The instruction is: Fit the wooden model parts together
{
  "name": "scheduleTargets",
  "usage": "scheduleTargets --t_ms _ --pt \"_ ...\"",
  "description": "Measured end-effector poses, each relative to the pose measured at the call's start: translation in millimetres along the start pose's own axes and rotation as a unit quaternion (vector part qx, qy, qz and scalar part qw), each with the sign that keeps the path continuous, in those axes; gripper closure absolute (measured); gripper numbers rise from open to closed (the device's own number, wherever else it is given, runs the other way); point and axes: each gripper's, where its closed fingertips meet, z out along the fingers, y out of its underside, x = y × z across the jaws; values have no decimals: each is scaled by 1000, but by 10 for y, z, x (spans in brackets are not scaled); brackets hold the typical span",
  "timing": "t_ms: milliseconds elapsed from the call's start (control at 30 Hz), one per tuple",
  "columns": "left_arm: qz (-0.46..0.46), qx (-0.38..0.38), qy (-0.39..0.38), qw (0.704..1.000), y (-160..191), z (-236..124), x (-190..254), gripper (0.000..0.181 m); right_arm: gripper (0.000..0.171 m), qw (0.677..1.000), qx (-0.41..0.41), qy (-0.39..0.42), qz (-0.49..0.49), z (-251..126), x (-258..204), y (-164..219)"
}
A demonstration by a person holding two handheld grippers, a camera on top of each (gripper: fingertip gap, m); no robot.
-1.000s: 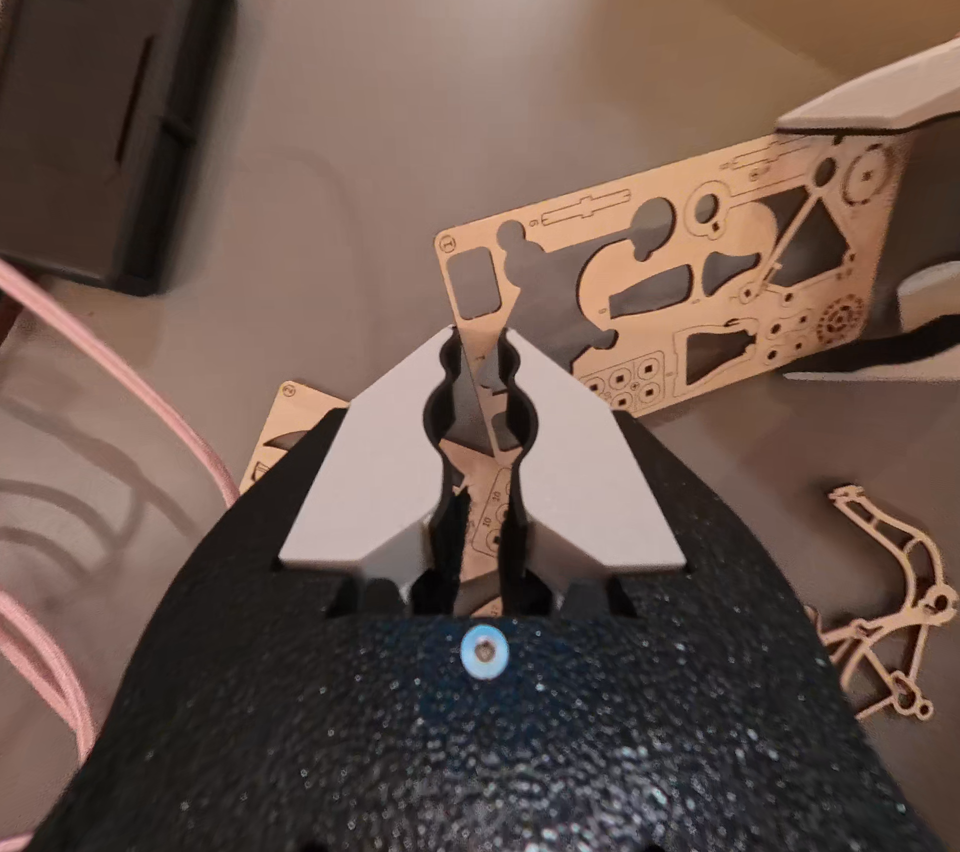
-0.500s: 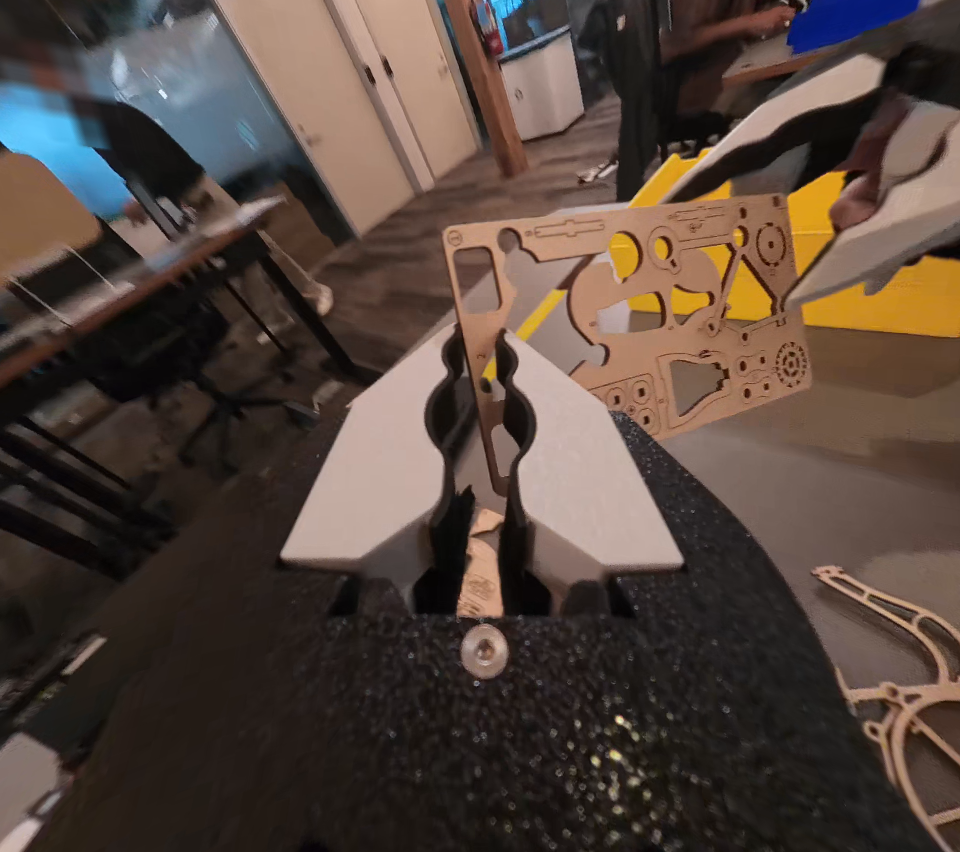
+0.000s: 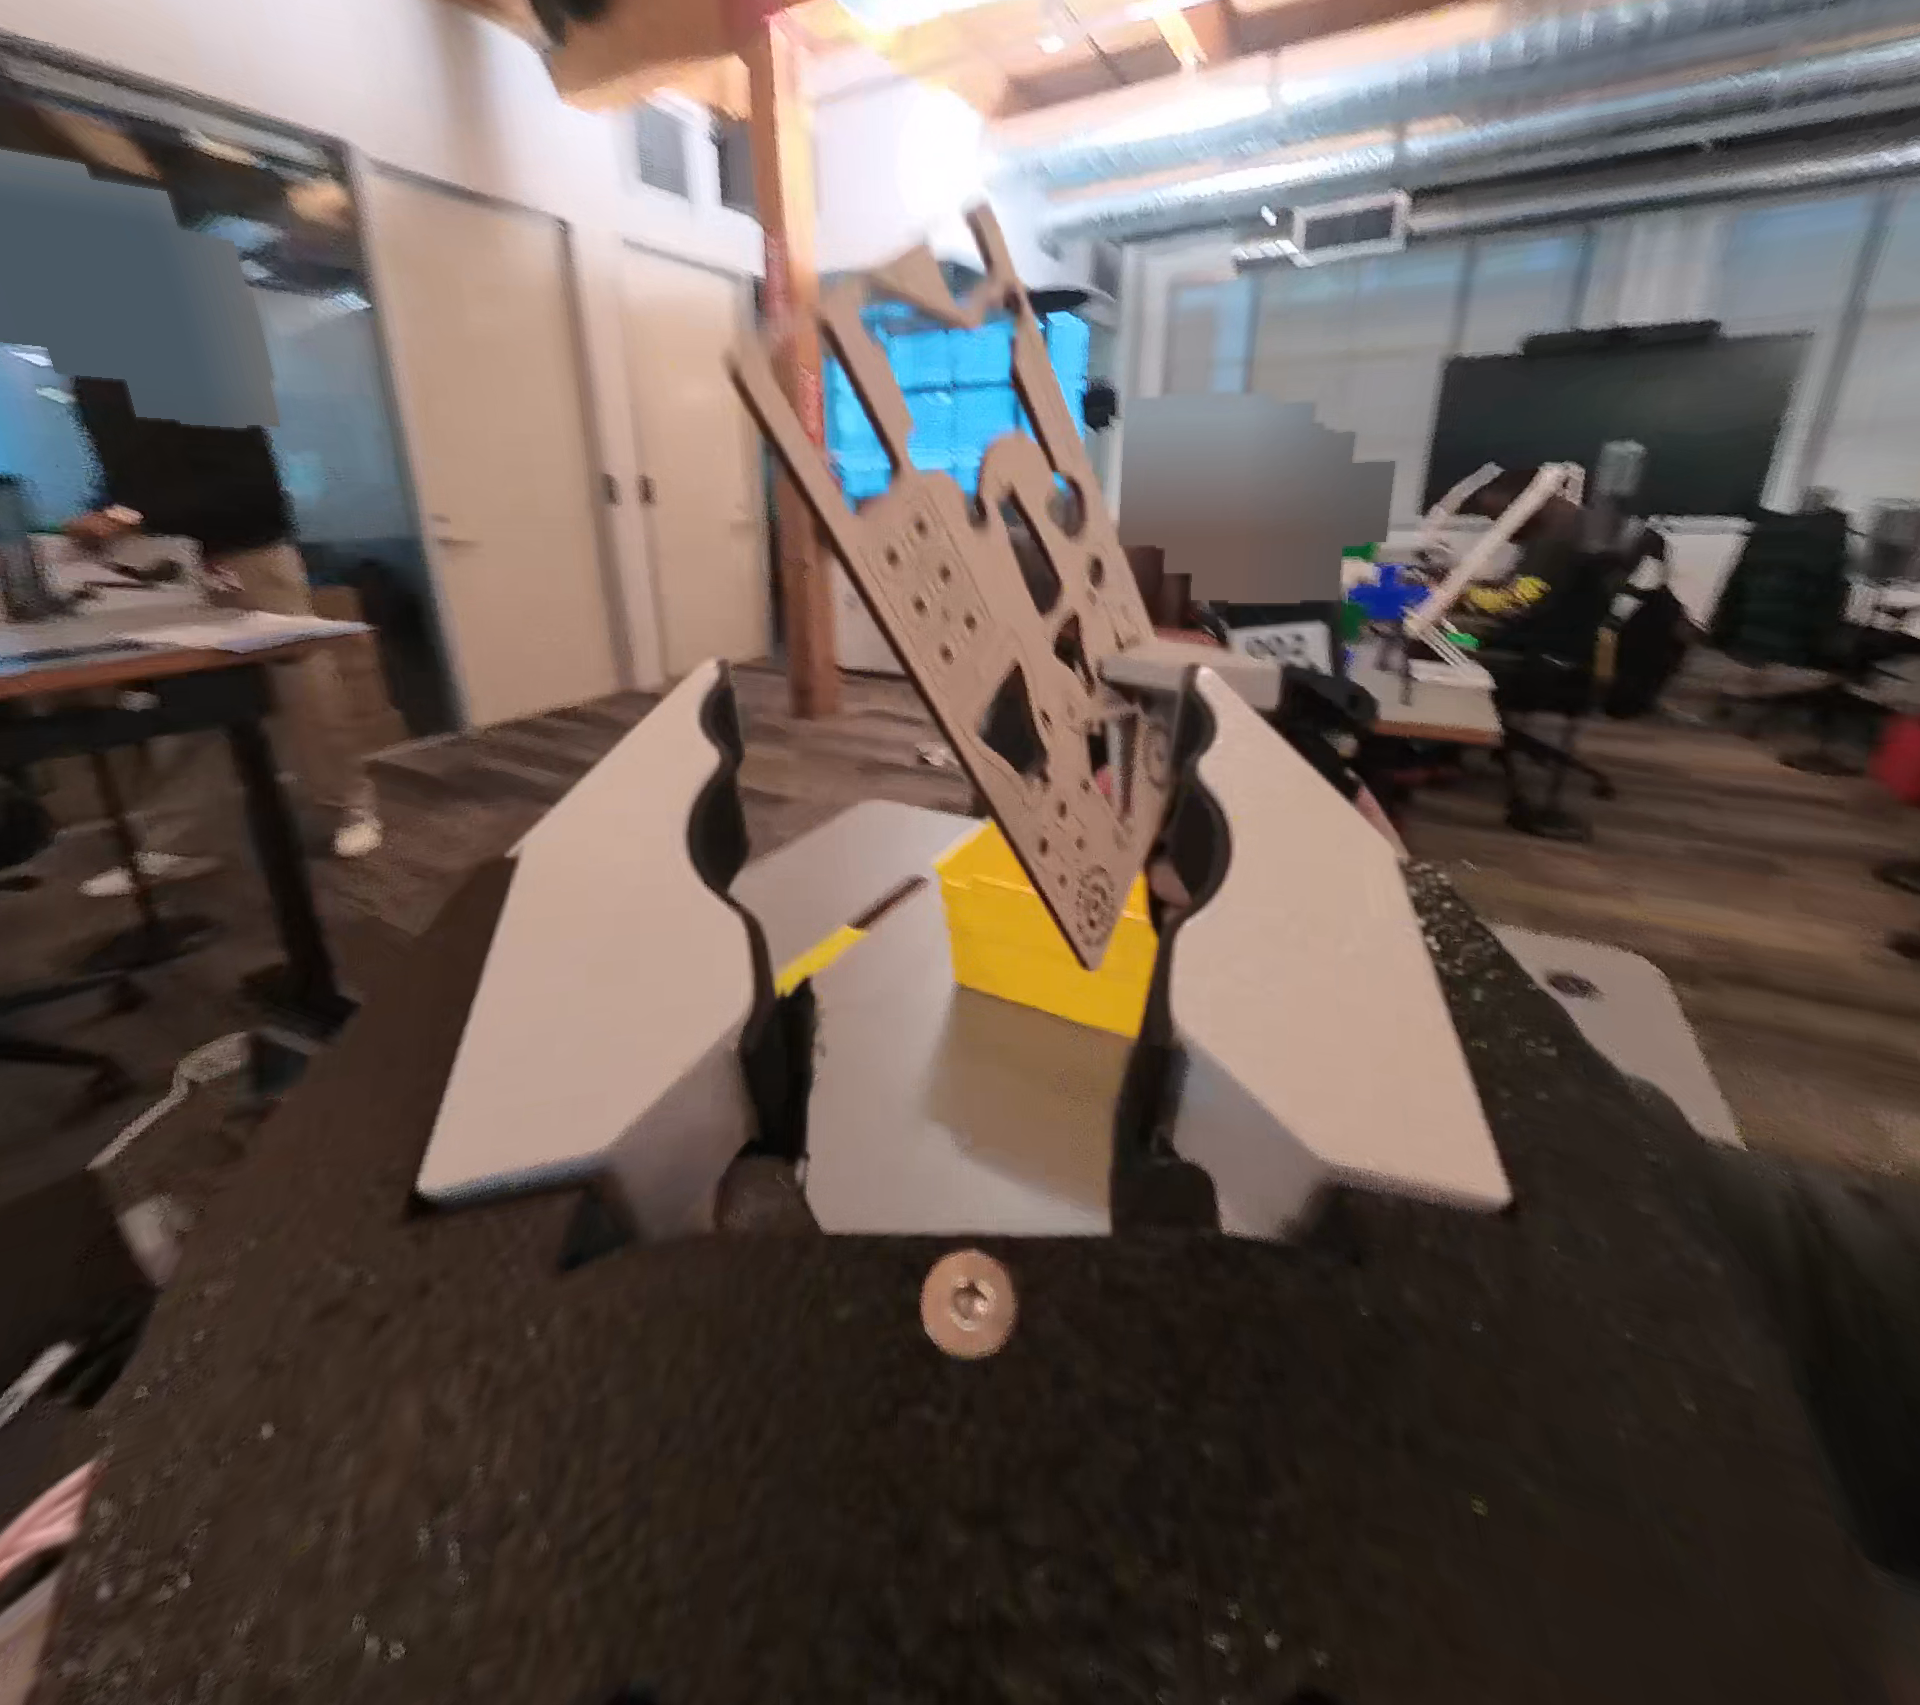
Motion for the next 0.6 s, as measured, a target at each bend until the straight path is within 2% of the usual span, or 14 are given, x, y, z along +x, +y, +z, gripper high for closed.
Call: scheduleTargets --t_ms 67,200,233,333,433,600 --pt "-9 -25 44 999 131 99 148 114 170 999 20 -22 19 53 -81 -16" --pt "-40 -37 147 988 251 166 442 170 171 997 42 -59 35 100 -228 -62" --pt "-46 -35 163 985 260 165 470 177 171 996 45 -66 34 101 -258 -74" --pt "-89 -22 189 978 231 147 480 181 168 998 37 -51 -2 119 -276 -68" --pt "-107 8 190 976 148 123 433 181 156 999 -6 -27 -44 163 -265 36" --pt "-112 14 200 973 104 81 429 181 167 999 4 -30 -35 186 -266 28"
